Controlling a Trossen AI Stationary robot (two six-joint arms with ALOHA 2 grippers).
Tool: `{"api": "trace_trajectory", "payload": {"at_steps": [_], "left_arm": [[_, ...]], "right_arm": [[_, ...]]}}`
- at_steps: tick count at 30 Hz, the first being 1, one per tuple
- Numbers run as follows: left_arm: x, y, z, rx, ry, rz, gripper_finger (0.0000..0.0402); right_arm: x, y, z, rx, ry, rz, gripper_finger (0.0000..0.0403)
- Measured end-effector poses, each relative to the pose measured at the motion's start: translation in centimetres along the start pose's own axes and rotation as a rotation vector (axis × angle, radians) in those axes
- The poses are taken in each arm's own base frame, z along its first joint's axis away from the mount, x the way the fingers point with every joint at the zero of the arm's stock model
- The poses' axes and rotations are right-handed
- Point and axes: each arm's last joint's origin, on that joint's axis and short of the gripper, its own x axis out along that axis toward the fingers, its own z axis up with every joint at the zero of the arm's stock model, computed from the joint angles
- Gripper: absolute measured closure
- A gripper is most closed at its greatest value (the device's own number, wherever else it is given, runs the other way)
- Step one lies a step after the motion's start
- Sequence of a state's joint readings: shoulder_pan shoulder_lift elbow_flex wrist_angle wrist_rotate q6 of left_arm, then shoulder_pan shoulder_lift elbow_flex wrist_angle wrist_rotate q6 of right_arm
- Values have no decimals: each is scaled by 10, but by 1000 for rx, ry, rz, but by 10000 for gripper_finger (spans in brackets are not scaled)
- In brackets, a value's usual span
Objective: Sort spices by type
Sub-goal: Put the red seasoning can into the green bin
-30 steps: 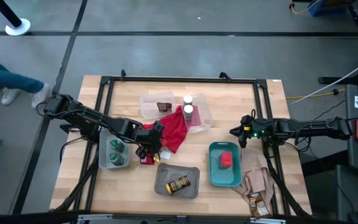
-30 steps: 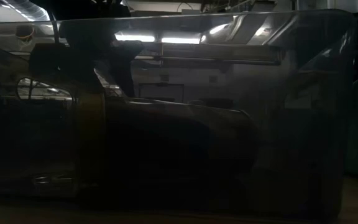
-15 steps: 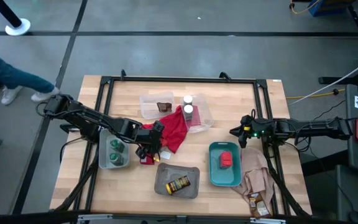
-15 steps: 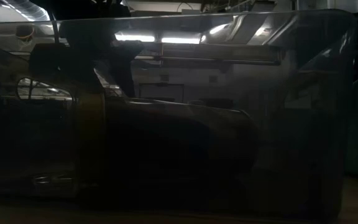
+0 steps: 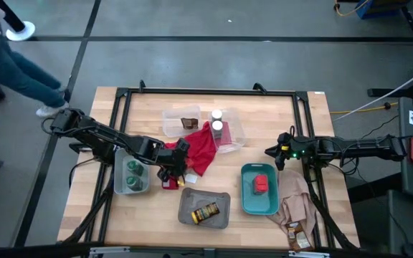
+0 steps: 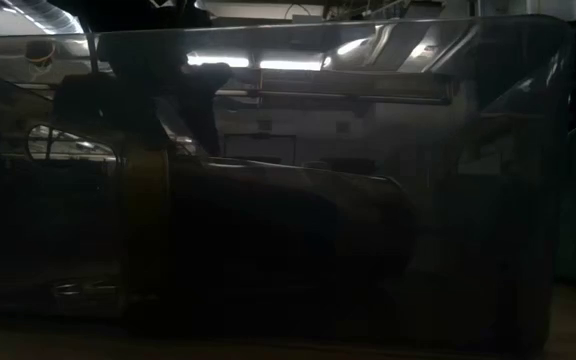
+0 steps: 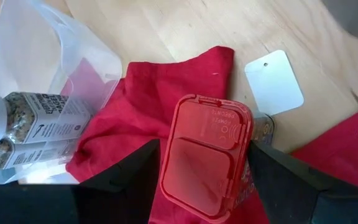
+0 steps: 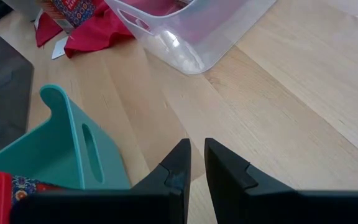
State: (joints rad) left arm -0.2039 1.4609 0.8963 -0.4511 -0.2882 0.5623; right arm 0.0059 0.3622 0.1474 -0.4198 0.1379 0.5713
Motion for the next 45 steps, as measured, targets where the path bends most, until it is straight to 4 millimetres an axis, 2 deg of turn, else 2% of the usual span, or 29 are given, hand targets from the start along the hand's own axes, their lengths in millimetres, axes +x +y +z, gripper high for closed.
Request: {"api": "trace_trajectory", "payload": {"at_steps": [6,14,23,30,45], "left_arm": [[1,-1,0,124,-7,-8,176],[1,-2,-2,113,4,-23,174],[2,0,-3,142,0,-27,113],[5,9,-9,170,5,-28,105],[10,22,-14,-34,-90,-110,107]], "right_arm": [[0,0,0,0,0,0,354],[0,0,0,0,0,0,354],[0,0,0,0,0,0,354],[0,0,0,0,0,0,354],[0,0,0,0,0,0,354]]}}
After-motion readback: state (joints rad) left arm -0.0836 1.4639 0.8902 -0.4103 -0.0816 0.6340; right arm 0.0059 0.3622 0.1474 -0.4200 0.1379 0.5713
